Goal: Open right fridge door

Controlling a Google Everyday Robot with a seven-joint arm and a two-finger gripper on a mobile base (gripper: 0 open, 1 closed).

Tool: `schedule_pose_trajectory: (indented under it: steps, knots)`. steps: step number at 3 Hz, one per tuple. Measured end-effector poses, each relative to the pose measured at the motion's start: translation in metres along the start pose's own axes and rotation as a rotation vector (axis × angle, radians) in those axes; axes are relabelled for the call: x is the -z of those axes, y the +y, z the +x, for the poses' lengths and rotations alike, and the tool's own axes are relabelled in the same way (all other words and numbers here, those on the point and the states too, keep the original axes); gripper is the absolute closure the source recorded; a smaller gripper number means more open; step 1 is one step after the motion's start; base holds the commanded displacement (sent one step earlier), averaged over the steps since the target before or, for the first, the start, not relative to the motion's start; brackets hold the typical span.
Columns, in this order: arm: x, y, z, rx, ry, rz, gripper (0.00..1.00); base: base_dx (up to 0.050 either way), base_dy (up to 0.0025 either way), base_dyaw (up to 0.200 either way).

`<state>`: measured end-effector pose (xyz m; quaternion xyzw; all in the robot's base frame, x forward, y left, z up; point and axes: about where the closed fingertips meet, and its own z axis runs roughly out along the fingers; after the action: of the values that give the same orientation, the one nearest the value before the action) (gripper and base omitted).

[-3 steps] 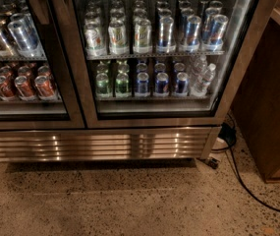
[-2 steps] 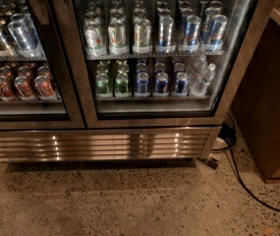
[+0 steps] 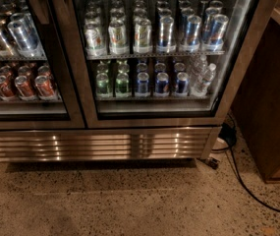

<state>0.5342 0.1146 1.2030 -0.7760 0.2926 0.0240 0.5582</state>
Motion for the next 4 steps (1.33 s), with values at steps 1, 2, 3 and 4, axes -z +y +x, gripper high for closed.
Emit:
schedule_pose_trajectory:
  steps: [1,2,3,4]
  knots:
    - [-0.01,0.016,0.011,0.12,0.095,-0.095,0.0,0.0,0.0,0.0]
    - [-0.012,0.031,0.033,0.207,0.204,-0.141,0.0,0.0,0.0,0.0]
    - [-0.013,0.033,0.04,0.251,0.225,-0.157,0.0,0.0,0.0,0.0]
    - [-0.027,0.035,0.01,0.261,0.197,-0.139,0.0,0.0,0.0,0.0]
